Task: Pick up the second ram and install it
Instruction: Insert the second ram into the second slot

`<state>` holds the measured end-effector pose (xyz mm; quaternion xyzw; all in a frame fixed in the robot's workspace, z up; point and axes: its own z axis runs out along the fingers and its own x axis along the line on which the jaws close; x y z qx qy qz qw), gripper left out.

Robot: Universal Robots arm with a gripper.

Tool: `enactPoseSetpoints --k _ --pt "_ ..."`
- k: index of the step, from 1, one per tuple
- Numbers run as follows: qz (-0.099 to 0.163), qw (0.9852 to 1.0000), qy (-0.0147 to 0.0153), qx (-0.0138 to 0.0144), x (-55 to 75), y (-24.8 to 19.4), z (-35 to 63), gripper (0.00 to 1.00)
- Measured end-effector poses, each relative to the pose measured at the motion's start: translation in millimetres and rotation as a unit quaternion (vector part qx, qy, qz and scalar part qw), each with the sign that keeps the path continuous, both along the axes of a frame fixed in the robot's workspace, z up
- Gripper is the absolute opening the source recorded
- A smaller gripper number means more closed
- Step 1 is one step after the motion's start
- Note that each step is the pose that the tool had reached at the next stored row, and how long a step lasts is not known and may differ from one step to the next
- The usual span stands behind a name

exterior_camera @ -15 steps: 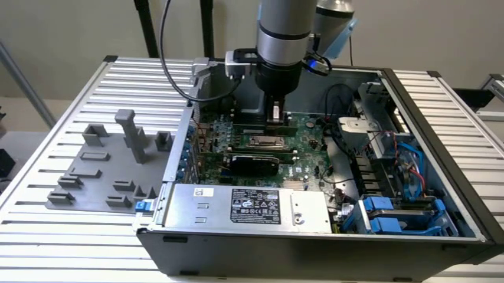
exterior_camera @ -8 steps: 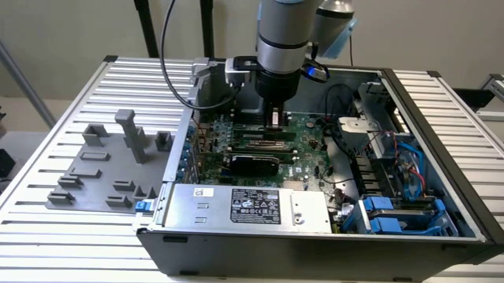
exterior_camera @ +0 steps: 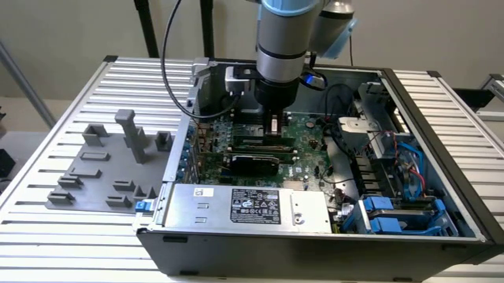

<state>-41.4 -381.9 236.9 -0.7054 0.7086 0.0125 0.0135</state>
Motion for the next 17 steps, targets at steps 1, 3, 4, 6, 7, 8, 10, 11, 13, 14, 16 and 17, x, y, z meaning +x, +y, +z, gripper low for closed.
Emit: enactPoseSetpoints --k 1,3,4,6,7,8,10,11,13,14,16,17 --pt "0.000 1.0000 0.0000 0.0000 0.0 -0.4 -1.9 0.00" --pt "0.000 1.0000 0.0000 0.0001 0.0 -0.9 -4.7 0.00" --pt "0.000 1.0000 0.0000 0.0000 0.0 -1.2 -5.1 0.00" --pt "0.001 1.0000 0.0000 0.0000 0.0 -2.0 -5.3 0.00" --pt "0.001 1.0000 0.0000 0.0000 -0.1 -2.3 -5.3 0.00" --pt "0.001 1.0000 0.0000 0.0000 0.0 -2.6 -5.4 0.00" --pt "0.002 1.0000 0.0000 0.0000 0.0 -3.7 -5.4 0.00" --pt "0.002 1.0000 0.0000 0.0000 0.0 -4.3 -5.4 0.00" --pt "0.003 1.0000 0.0000 0.0001 -0.1 -4.7 -5.6 0.00" --pt "0.003 1.0000 0.0000 0.0000 -0.1 -4.7 -5.6 0.00" --pt "0.003 1.0000 -0.0007 0.0001 0.0 -4.8 -6.0 0.00" --pt "0.002 1.0000 -0.0017 0.0002 -0.1 -4.8 -6.5 0.00"
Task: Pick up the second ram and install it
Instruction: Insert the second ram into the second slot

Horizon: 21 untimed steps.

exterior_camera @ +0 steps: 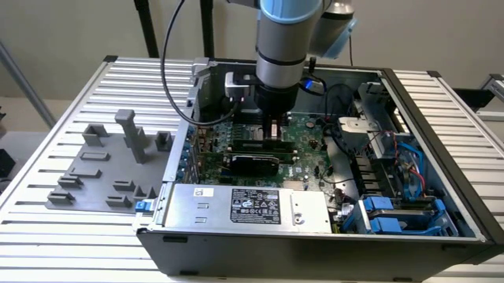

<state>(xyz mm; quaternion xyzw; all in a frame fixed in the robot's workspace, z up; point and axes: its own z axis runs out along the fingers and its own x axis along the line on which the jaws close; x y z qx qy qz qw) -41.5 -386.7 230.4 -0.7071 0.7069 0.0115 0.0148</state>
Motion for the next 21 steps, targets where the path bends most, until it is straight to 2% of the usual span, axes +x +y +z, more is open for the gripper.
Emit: enactPoseSetpoints --k 4,21 --pt "-0.002 1.0000 -0.0039 -0.0001 -1.2 0.0 -2.0 0.00" --pt "-0.002 1.0000 -0.0041 0.0000 -2.8 2.0 -6.4 0.00"
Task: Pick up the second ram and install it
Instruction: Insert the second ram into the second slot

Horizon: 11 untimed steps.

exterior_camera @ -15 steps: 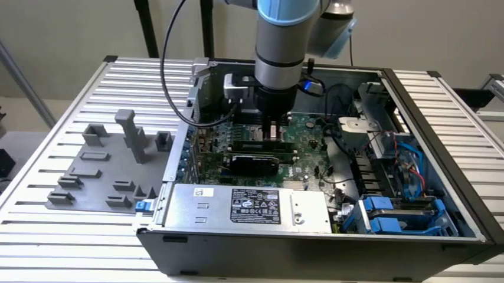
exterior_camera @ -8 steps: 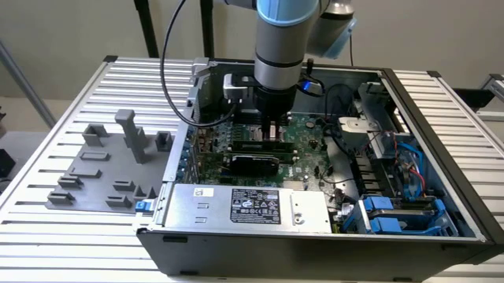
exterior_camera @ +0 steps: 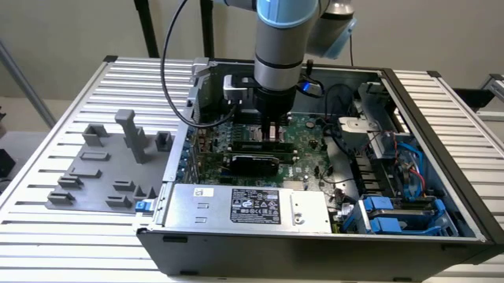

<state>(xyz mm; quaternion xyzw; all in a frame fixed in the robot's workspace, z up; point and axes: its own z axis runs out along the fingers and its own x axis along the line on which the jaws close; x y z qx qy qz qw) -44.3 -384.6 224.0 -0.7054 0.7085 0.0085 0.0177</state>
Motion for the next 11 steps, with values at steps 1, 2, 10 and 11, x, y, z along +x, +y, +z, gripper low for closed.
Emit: enactPoseSetpoints --k 1,2,10,11 --pt "0.000 1.0000 0.0000 0.0000 0.0 0.1 -0.2 0.00" --pt "0.000 1.0000 0.0000 0.0000 0.0 0.3 -0.4 0.00" --pt "0.000 1.0000 0.0000 0.0000 -0.1 1.8 -1.6 0.00" --pt "0.000 1.0000 0.0000 0.0000 -0.1 2.0 -1.8 0.00"
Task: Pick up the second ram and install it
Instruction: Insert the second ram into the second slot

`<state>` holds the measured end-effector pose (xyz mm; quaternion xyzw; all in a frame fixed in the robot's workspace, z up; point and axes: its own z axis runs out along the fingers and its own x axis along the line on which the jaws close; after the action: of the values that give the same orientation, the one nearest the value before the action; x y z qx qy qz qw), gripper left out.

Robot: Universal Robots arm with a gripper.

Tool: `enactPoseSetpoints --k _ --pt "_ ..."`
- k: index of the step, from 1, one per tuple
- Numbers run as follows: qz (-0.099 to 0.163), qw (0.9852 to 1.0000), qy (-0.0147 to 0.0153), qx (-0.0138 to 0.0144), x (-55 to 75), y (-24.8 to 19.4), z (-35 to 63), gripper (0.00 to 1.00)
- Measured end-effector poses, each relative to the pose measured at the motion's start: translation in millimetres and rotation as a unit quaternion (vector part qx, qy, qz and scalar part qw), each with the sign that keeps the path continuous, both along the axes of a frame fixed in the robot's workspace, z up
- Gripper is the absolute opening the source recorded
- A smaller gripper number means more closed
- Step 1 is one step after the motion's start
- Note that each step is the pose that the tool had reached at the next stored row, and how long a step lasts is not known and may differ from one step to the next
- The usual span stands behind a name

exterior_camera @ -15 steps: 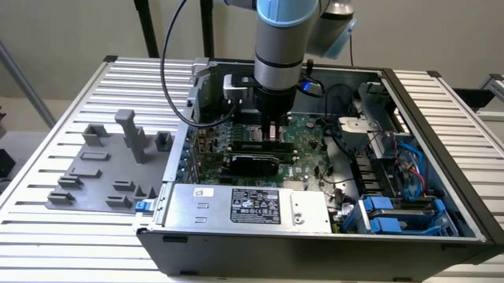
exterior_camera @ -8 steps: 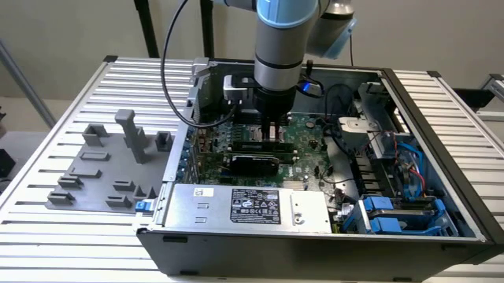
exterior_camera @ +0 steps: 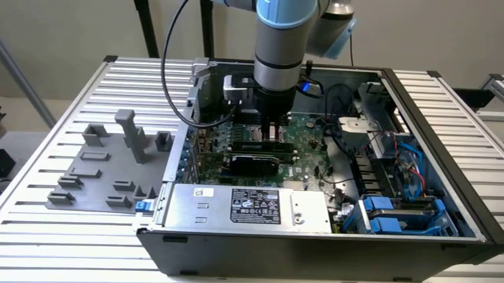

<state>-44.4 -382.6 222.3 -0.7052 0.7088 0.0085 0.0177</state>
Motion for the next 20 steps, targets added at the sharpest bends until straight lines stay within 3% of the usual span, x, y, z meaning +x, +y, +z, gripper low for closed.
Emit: enactPoseSetpoints --k 20 --pt "-0.014 0.9999 0.0000 -0.0002 -0.6 0.2 -1.3 0.00"
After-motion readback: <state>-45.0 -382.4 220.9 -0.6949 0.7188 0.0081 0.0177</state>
